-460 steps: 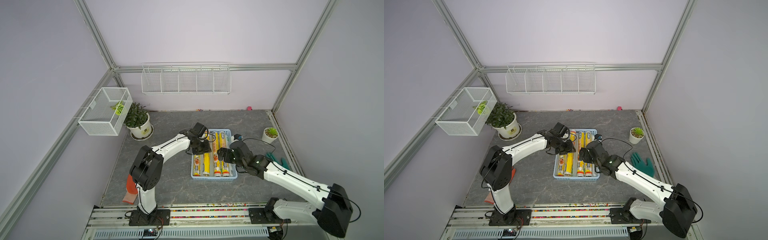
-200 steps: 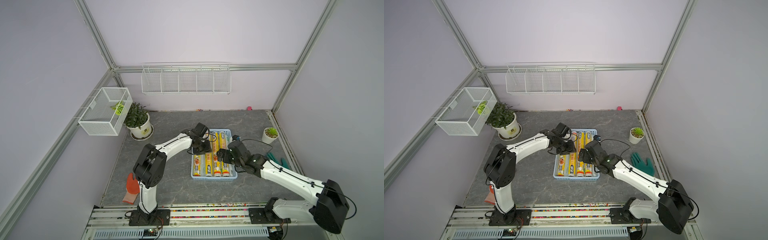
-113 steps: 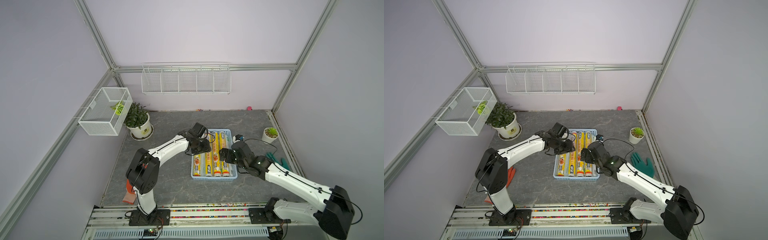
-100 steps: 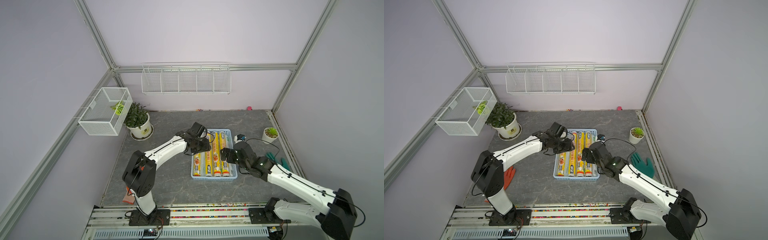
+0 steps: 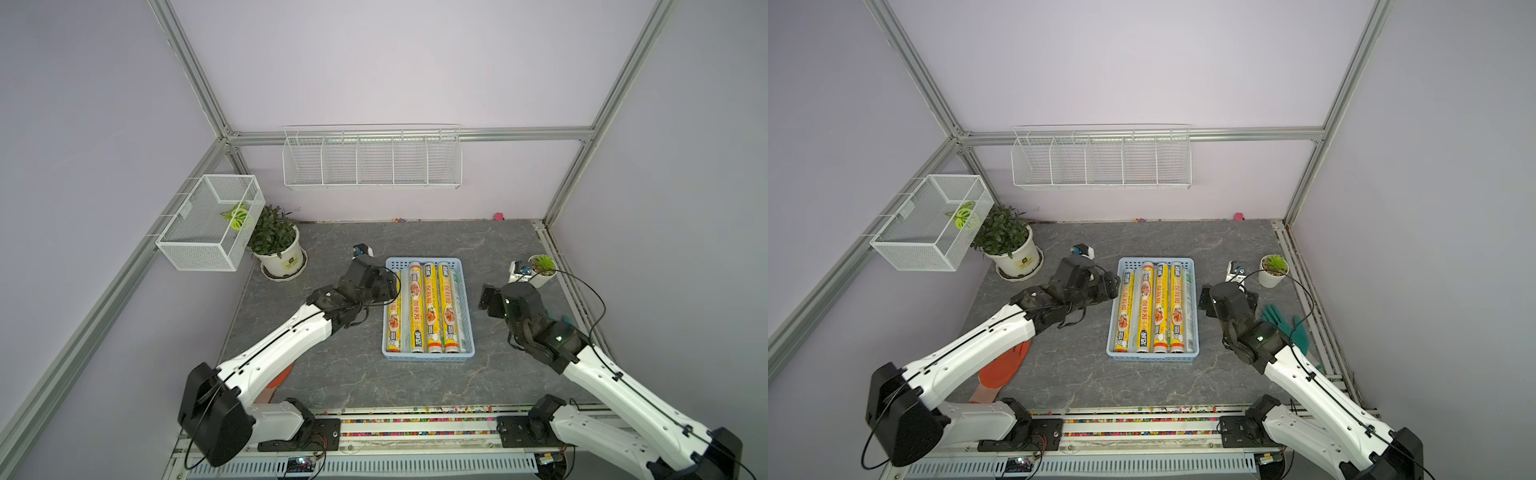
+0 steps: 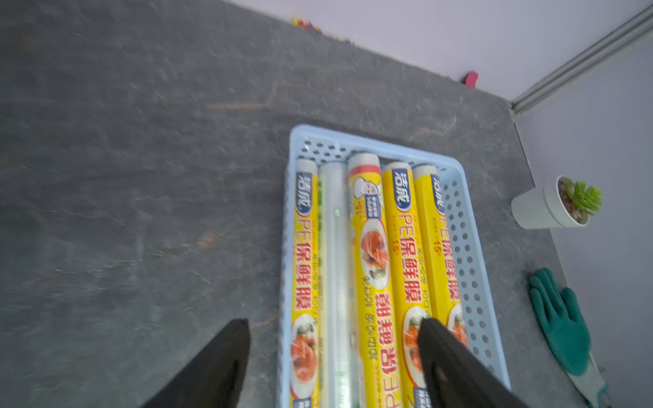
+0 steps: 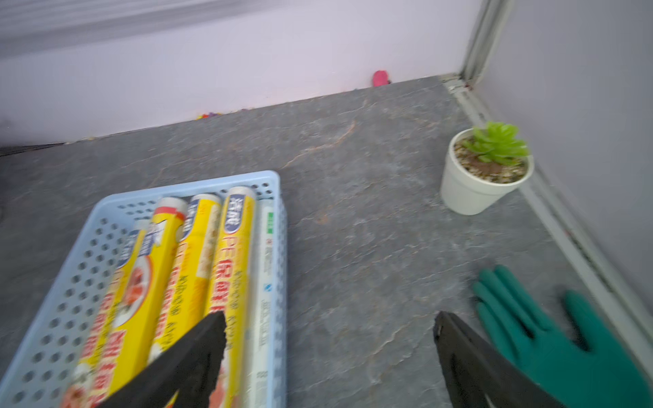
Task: Put the plastic wrap into the basket
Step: Reset both arms
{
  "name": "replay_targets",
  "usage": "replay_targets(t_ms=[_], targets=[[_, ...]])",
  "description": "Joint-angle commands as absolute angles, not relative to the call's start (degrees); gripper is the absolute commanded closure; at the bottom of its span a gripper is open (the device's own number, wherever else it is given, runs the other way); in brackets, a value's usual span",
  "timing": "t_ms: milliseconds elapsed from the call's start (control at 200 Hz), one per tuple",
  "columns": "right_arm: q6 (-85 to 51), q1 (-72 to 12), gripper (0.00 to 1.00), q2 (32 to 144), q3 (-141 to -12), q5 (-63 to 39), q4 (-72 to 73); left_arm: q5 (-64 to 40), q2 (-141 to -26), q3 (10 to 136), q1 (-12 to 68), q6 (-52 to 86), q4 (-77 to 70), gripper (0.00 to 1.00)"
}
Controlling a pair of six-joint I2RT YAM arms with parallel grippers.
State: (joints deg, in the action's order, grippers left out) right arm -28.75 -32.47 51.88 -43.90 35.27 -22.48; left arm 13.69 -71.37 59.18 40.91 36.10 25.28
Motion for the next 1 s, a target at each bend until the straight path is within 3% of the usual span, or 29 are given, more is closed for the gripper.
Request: replay_targets(t_ms=[0,30,265,510,825,885,995], targets=[[-23.00,-28.41,0.03,50.63,-40.99,42.16,-21.99,26.65,-65.66,54.74,40.11,31.95,21.67,0.04],[-22.14,-26.97,0.03,50.63,-40.27,42.52,-21.16,27.86,-64.18,53.67,39.35,31.55,21.45,0.00],[-8.37,-22.90,0.03,54.51,-30.81,44.22,-2.90,34.88,-56.23,45.40,28.10,30.52,20.48,0.00],[-6.75,-20.23,0.03,65.09,-28.18,43.78,7.84,36.32,-56.72,39.19,16.77,27.16,15.47,0.00],[-3.69,-16.78,0.03,75.32,-24.54,35.46,26.21,41.40,-65.64,30.76,14.38,11.76,-4.49,0.00],[-4.14,-16.62,0.03,76.58,-26.98,34.42,22.84,42.34,-67.49,30.24,14.37,10.63,-7.53,0.00],[-0.57,-16.12,0.03,78.74,-26.96,31.00,28.01,39.09,-70.18,27.95,14.04,8.23,-16.45,0.00]])
